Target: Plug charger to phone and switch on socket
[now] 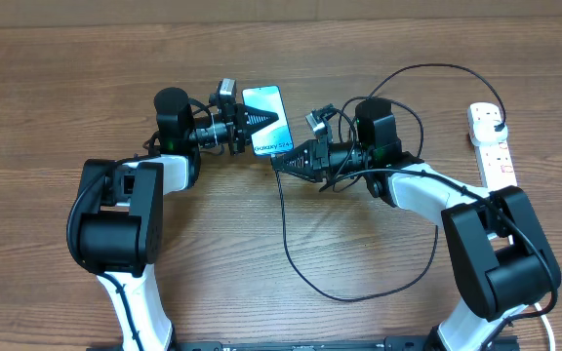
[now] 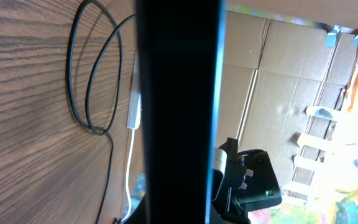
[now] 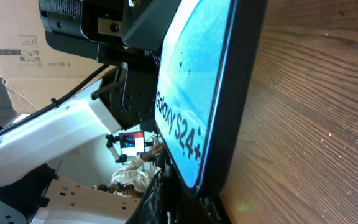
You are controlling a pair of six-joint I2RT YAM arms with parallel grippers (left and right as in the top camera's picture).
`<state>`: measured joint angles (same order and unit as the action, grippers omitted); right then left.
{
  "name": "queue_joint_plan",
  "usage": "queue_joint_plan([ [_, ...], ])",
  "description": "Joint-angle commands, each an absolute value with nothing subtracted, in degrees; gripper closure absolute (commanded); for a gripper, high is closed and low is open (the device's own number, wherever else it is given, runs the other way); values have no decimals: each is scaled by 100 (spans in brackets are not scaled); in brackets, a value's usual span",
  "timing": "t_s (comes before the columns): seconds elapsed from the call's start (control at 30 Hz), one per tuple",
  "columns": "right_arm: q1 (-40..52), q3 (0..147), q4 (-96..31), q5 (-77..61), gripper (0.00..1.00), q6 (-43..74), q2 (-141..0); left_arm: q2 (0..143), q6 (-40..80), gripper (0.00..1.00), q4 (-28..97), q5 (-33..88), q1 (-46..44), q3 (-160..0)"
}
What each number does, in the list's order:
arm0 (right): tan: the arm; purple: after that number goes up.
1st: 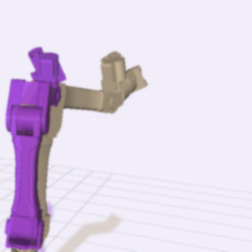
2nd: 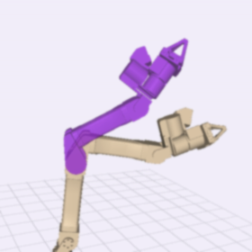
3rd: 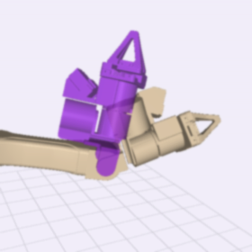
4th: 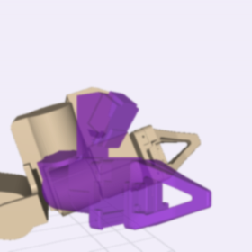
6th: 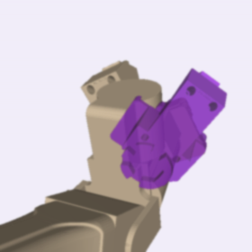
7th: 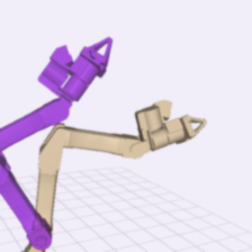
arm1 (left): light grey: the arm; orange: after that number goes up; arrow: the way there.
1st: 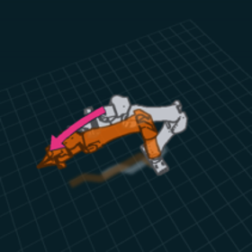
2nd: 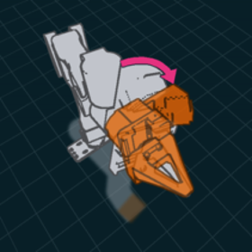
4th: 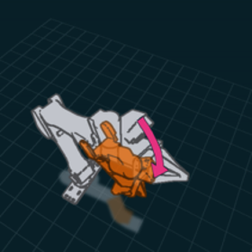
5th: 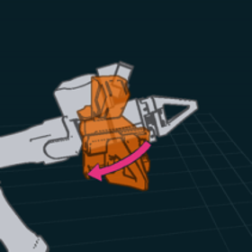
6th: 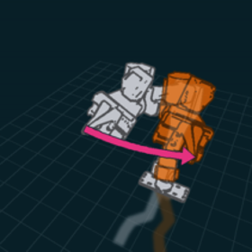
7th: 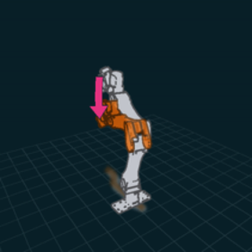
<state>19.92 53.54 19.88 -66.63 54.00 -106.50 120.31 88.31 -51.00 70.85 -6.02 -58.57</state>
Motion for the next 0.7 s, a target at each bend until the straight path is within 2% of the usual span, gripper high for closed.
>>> queue_joint_plan([
  [0.0,1979,5358,2051,-6431,96,5404,-10680,12033,8678,95,-5175,7349,-679,-5977],
  [0.67,1861,5358,2027,-6410,96,5424,-10680,12033,8637,95,-5172,7397,-676,-5977],
])
